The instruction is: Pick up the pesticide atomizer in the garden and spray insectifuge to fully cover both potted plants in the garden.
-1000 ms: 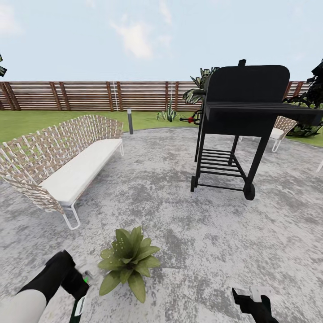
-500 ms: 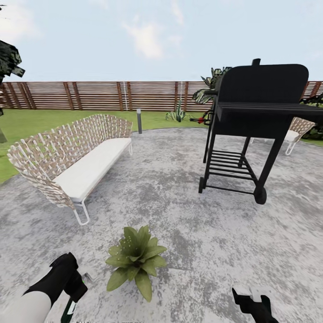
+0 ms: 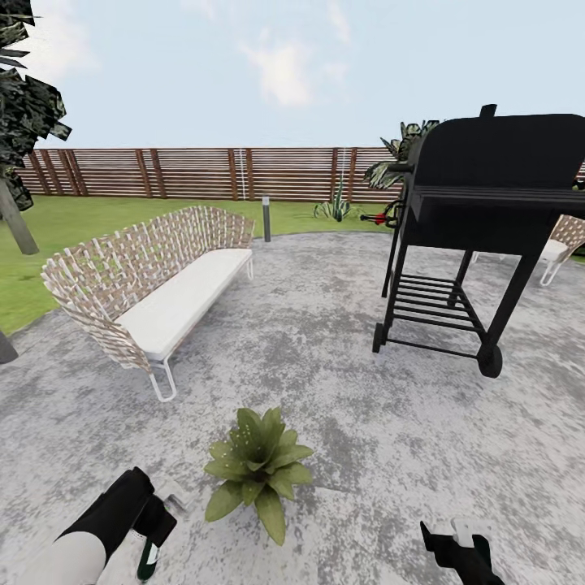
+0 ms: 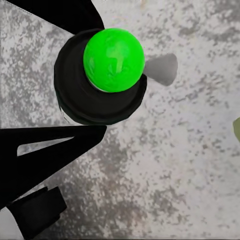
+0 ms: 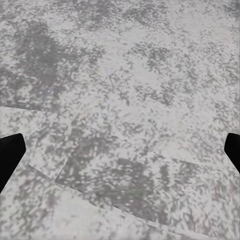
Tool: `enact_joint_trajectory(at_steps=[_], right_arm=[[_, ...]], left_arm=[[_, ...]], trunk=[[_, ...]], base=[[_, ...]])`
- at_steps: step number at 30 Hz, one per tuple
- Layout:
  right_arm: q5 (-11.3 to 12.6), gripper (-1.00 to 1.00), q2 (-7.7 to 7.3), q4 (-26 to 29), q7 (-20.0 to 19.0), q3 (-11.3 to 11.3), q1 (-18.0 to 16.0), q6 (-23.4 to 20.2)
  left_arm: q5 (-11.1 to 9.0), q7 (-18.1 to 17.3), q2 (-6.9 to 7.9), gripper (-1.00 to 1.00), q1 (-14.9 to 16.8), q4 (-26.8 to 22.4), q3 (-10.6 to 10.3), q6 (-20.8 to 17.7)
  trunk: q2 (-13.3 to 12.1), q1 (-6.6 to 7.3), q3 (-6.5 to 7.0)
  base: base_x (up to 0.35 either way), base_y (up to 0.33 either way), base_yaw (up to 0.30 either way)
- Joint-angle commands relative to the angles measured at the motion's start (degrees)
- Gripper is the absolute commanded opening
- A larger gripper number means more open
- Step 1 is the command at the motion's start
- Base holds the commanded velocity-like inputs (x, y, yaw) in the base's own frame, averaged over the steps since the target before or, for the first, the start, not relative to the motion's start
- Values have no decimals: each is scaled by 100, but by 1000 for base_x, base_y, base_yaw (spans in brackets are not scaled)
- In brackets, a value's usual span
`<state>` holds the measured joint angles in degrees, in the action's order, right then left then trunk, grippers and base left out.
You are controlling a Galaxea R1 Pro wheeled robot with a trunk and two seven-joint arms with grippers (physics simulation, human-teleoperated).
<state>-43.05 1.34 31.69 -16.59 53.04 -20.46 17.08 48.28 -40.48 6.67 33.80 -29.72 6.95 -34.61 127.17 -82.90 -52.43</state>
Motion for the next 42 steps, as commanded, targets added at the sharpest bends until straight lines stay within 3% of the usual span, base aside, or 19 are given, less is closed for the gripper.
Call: enact_joint_trajectory(at_steps=[1,15,22,28,42], right_arm=[[-37,100,7,10,-44,49,-9,24],[-37,100,7,4,-46,49,-8,30],[-37,100,7,3,-39,49,-7,30],[-37,100,7,3,-44,49,-8,27],[-39,100,7,3,-46,49,-7,24]], left_arm=[[27,-34,-14,-100,3,-25,29,-1],[-27,207,-86,-100,4,-43,51,32],[-221,211,-96,-100,4,-52,55,37],[-217,215,-99,-100,4,-43,14,29],[-180,216,-98,-100,4,-10,-12,23]], trunk=[[3,1,-6],[3,1,-6],[3,1,-6],[3,1,-6],[3,1,-6]], base=[[0,0,0],[45,-47,18],[1,-1,259],[2,-1,241],[203,-157,12]])
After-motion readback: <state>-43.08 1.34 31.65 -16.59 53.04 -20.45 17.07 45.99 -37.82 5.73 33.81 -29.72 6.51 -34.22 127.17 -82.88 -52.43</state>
